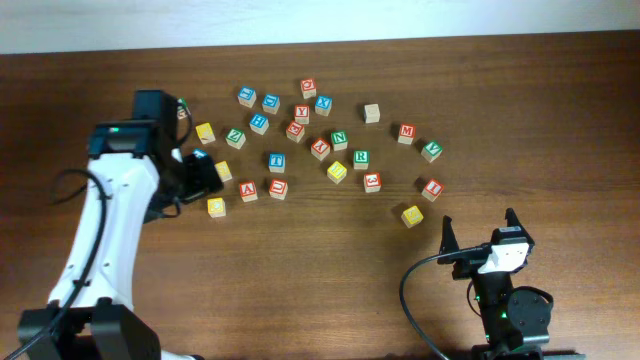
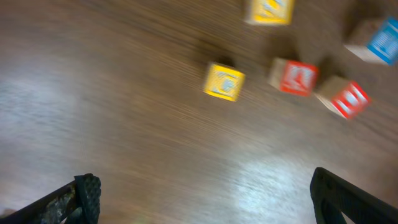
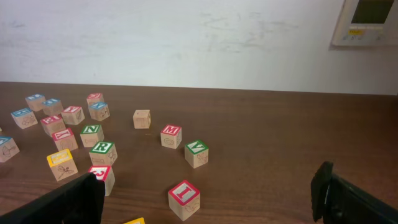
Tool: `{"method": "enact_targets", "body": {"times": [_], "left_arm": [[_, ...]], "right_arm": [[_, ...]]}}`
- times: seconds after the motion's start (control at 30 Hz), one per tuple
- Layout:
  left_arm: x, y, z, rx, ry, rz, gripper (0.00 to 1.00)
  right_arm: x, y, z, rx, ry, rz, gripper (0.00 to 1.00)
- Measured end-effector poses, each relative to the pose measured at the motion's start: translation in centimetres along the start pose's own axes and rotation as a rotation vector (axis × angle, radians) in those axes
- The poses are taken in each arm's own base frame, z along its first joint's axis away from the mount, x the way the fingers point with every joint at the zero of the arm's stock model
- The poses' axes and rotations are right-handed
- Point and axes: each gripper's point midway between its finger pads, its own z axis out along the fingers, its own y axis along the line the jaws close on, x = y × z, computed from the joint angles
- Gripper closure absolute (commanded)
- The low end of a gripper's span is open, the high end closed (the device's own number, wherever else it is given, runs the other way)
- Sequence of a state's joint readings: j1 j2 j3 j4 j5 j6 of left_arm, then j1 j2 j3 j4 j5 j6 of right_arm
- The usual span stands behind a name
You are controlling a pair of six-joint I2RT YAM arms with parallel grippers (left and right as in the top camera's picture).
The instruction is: Spell out ICRA
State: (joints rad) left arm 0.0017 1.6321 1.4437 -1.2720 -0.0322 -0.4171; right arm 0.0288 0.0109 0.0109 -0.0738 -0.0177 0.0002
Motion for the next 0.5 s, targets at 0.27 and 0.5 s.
{"method": "enact_targets", "body": {"times": [0.27, 0.5], "left_arm": [[-1.3, 5.6, 0.1, -0.056, 0.004, -0.163, 0.01], [-1.9, 9.4, 0.1, -0.063, 0.004, -0.355, 0.01]], "right_arm": [[-1.9, 2.5, -0.3, -0.151, -0.071, 0.076, 0.02], [-10.1, 9.6, -5.4, -0.686, -0.304, 0.352, 0.02]]}}
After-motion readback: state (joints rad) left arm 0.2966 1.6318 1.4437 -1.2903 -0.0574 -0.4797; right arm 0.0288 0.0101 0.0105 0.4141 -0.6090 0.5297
